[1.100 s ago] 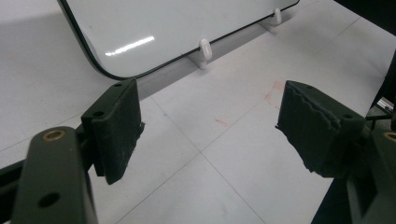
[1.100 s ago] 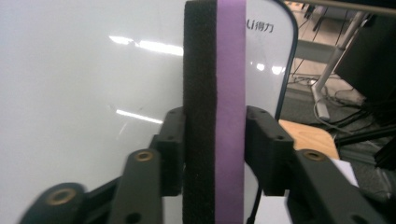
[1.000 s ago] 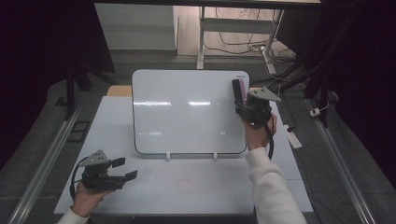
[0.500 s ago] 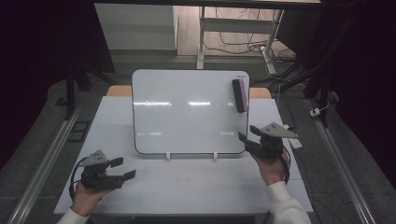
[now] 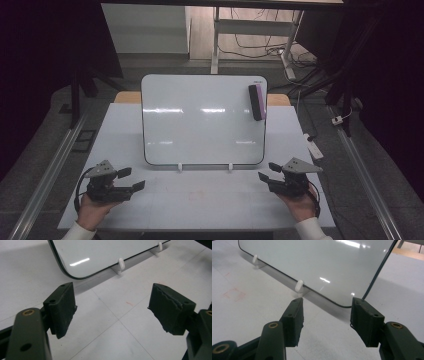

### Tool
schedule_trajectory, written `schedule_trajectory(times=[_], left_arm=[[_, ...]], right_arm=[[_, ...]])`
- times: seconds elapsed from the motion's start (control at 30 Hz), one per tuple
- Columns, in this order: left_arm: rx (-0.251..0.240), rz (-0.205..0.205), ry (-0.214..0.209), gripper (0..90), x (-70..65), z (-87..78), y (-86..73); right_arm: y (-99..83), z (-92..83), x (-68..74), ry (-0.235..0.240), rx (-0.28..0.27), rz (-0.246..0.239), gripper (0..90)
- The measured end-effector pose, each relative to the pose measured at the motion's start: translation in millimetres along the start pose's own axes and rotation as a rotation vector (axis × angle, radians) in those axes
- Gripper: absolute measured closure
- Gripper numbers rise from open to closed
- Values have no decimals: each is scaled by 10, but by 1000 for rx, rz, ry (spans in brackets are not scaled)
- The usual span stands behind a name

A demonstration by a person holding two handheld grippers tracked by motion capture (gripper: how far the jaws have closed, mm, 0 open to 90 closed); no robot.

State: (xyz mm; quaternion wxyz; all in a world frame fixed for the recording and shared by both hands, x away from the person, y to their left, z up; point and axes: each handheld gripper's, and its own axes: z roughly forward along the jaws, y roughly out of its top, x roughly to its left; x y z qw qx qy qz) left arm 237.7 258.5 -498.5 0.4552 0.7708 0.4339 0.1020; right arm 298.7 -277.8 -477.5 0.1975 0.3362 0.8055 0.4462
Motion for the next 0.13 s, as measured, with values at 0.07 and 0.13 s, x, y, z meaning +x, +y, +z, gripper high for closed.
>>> schedule_trajectory(times=[0.07,0.13], left_arm=[[0,3,4,221,-2,3,1],[0,6,7,218,-3,7,3]], right_arm=[[-8,4,-6,4,-4,-1,429],[-10,7,-6,2,-3,-8,421]])
